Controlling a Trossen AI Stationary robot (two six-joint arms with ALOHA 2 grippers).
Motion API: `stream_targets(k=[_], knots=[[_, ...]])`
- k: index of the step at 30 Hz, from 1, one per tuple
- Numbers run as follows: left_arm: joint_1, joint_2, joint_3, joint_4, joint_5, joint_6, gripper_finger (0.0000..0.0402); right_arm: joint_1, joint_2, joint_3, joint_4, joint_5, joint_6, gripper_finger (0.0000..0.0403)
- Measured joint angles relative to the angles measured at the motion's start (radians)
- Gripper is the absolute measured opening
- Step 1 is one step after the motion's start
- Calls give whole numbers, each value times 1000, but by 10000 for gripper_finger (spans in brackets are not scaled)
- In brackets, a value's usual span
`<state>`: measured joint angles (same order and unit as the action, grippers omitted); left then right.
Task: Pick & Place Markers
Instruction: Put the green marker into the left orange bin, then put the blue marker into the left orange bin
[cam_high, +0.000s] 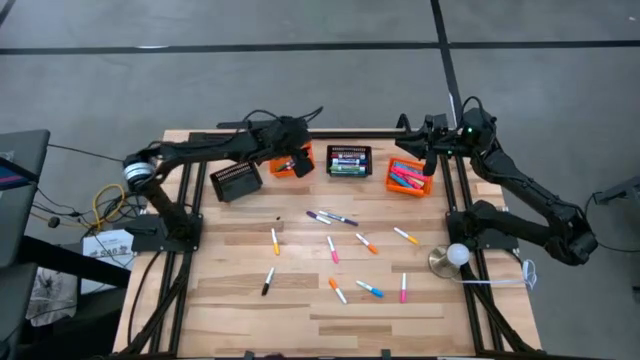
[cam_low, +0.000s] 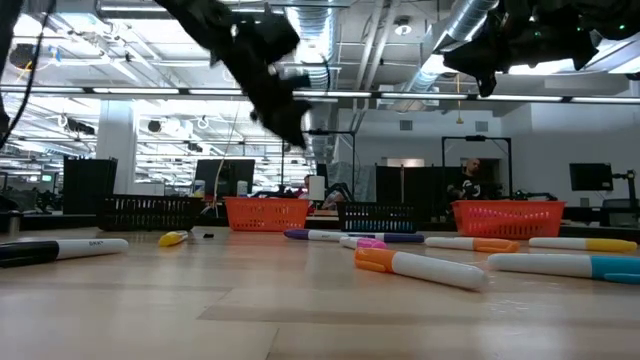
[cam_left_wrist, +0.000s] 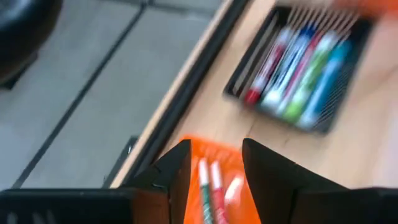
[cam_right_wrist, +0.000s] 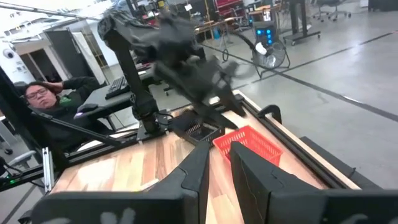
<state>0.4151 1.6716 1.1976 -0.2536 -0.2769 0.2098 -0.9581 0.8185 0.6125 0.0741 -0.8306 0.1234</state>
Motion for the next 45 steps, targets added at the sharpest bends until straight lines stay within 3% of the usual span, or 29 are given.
stream_targets(k=[8,21,33,41,45], knots=[[-171,-174,0,15,0,-258,144,16,0,0,-16,-1,34,56],[-485,-175,-1,34,-37,-602,143,15,0,0,-16,-2,35,56],[-609,-196,-1,54,-33,-642,143,15,0,0,-18,-2,35,56],[-618,-196,-1,43,-51,-972,145,15,0,0,-30,-1,35,56],[-649,-196,-1,-67,-185,-1133,145,15,0,0,-39,0,35,56]])
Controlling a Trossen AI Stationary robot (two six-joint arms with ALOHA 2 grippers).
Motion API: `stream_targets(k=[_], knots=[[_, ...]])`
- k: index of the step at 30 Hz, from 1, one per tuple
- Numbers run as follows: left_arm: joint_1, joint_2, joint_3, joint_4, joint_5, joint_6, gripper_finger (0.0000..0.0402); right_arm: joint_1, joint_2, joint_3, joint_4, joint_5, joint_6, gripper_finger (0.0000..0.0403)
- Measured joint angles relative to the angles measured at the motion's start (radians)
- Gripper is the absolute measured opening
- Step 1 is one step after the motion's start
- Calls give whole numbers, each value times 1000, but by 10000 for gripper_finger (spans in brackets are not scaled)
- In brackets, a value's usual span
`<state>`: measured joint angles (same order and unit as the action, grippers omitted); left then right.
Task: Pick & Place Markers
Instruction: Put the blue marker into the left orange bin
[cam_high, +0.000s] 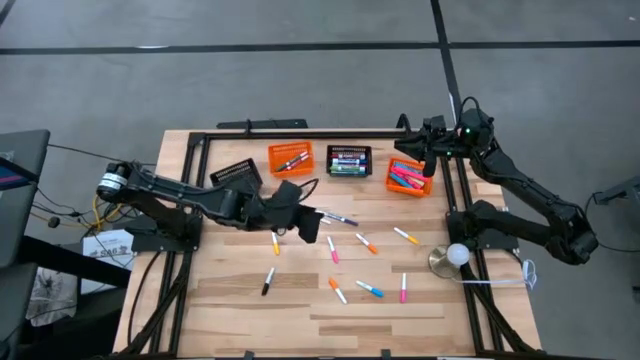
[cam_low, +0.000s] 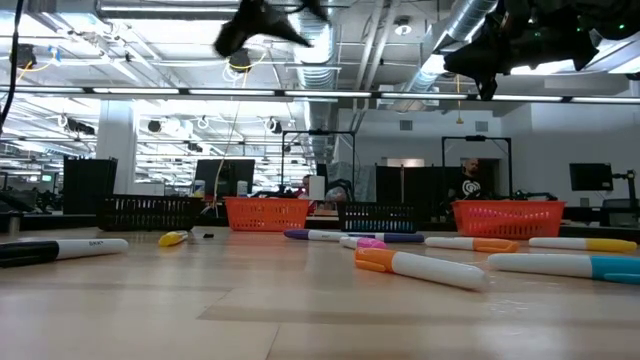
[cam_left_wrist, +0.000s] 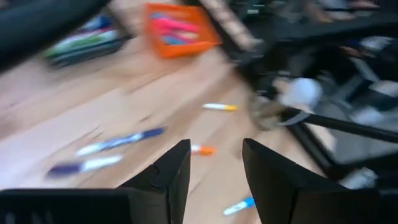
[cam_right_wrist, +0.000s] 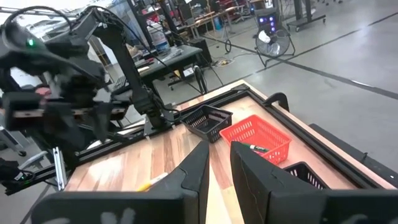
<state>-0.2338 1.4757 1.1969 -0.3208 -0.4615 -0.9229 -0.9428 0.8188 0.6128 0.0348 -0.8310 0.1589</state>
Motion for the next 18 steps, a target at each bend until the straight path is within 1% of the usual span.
stream_targets(k=[2,4,6,10,16,18], knots=[[-10,0,0,-90,-41,-113,145,0,0,0,0,0,0,56],[-18,0,0,-166,-56,-240,145,0,0,0,-1,0,0,56],[-28,10,0,-198,-62,-339,145,0,0,0,0,0,0,56],[-55,56,1,-230,-53,-477,145,0,0,0,0,1,0,56],[-68,153,1,-416,90,-684,145,0,0,0,0,2,-1,56],[-70,174,0,-454,133,-734,145,0,0,0,0,2,-1,56]])
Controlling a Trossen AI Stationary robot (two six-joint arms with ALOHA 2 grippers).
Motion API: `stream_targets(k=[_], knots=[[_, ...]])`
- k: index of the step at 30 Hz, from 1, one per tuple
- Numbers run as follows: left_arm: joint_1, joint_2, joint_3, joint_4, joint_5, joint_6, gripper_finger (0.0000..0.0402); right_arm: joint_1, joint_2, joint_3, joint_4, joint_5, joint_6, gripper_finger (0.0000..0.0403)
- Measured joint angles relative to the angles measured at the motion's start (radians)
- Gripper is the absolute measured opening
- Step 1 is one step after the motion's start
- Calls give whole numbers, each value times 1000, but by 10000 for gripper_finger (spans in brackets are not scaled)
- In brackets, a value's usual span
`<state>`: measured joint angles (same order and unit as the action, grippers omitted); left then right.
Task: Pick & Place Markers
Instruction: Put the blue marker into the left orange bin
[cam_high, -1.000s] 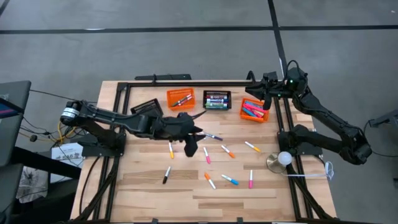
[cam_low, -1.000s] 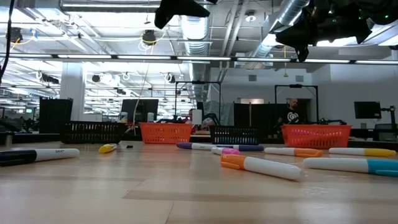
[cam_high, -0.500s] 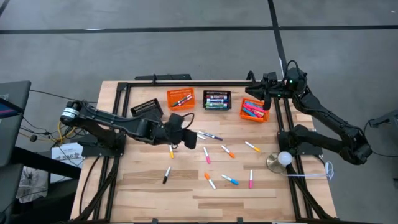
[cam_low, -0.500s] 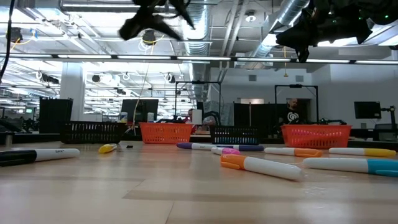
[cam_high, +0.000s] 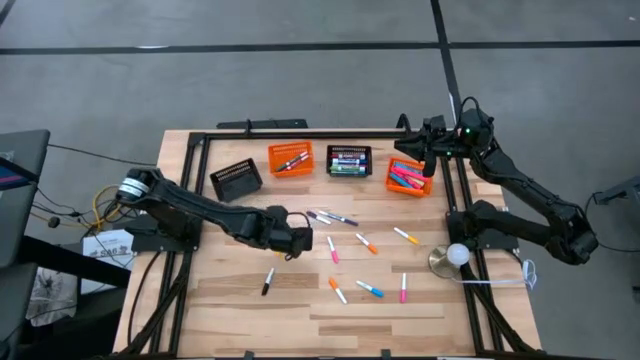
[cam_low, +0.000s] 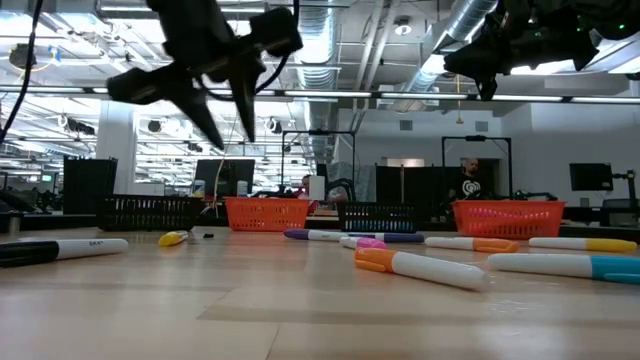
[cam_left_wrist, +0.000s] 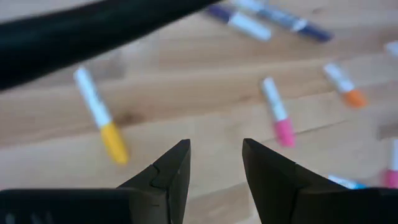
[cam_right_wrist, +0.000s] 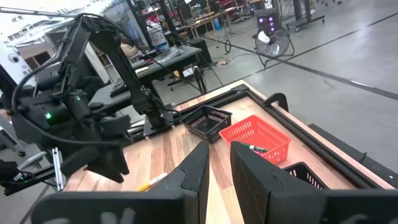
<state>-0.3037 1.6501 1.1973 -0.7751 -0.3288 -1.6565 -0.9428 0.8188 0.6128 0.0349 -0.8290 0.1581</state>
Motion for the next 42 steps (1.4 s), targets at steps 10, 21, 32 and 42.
stream_targets(k=[10,21,32,42], knots=[[-2,-7,0,-28,-5,-22,145,0,0,0,-5,1,-8,56],[130,28,0,432,-120,487,145,0,0,0,-5,1,-8,56],[280,154,0,581,218,950,145,0,0,0,-5,6,-8,56],[331,157,1,629,241,1289,145,-2,0,0,-5,75,-8,56]])
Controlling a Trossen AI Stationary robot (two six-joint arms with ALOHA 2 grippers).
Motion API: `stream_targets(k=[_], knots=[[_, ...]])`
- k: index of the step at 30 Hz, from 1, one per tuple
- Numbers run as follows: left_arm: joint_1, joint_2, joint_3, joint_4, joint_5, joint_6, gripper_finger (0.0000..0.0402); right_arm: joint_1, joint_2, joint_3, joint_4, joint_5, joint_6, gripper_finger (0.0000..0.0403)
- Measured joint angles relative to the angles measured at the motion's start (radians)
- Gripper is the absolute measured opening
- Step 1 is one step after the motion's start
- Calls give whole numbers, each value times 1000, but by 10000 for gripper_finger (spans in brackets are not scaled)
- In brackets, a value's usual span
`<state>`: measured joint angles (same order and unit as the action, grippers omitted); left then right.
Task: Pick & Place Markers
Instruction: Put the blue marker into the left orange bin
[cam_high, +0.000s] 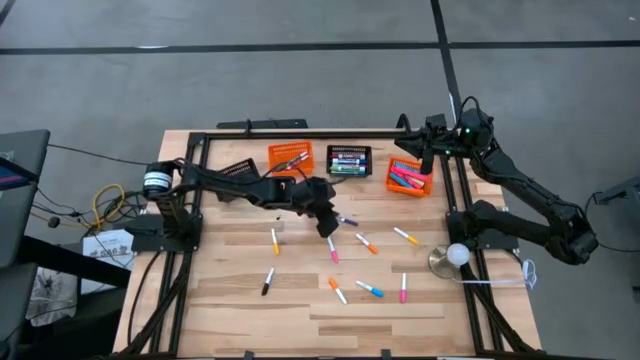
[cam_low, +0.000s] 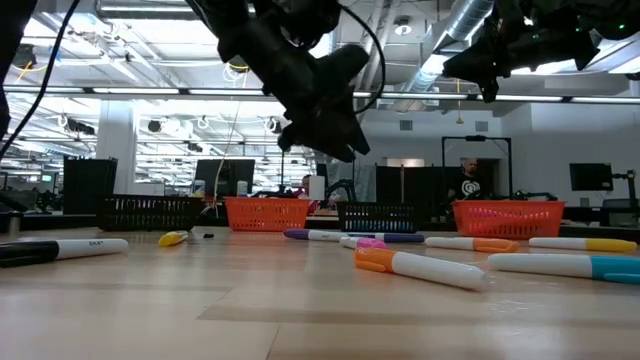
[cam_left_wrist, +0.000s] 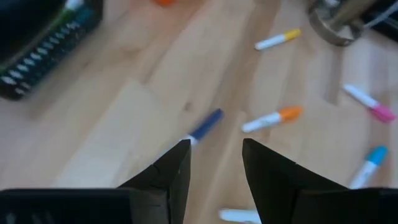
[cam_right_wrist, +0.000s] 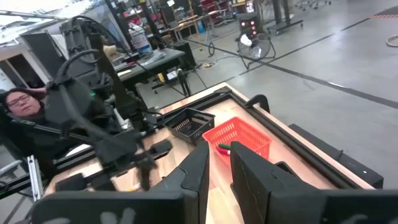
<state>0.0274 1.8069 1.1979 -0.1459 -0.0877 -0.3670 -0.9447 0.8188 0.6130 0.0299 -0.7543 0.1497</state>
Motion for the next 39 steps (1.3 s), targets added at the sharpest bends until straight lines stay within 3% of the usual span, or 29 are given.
stream_targets(k=[5,10,15,29,39], knots=[[43,32,62,15,40,60,145,0,0,0,0,1,0,56],[40,167,216,-3,114,163,145,0,0,0,0,0,0,56],[37,300,363,-159,126,257,145,0,0,0,0,-2,0,56],[17,341,378,-240,126,412,145,0,0,0,0,-3,0,56],[40,369,377,-270,125,356,145,1,0,0,0,-4,1,56]])
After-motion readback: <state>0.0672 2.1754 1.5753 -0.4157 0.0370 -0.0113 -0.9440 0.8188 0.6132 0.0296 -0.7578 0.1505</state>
